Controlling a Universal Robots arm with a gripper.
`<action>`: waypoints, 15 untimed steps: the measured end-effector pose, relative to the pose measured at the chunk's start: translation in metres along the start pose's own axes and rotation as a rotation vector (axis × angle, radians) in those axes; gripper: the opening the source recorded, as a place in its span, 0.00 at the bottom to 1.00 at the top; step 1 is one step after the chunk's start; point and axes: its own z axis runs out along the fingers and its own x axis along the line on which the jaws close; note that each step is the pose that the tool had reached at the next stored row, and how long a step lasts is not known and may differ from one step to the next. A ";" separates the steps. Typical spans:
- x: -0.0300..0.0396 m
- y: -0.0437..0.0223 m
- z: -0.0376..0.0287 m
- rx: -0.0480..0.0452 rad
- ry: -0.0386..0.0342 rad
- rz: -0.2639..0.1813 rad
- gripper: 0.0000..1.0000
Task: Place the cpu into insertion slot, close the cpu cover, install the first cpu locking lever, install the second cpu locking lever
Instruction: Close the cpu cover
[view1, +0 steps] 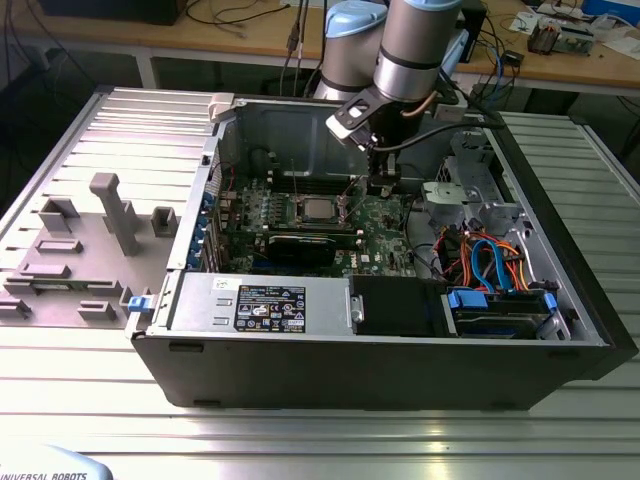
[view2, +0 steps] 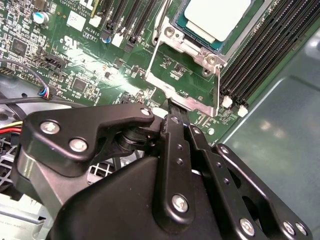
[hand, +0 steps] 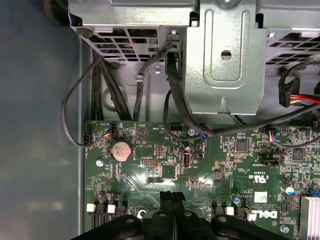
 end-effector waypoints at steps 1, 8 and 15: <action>0.0000 -0.0001 0.0001 0.0000 0.0000 0.000 0.11; 0.0000 -0.0005 0.0003 -0.0001 0.0000 0.000 0.11; 0.0000 -0.0049 0.0006 0.0000 0.0000 0.000 0.11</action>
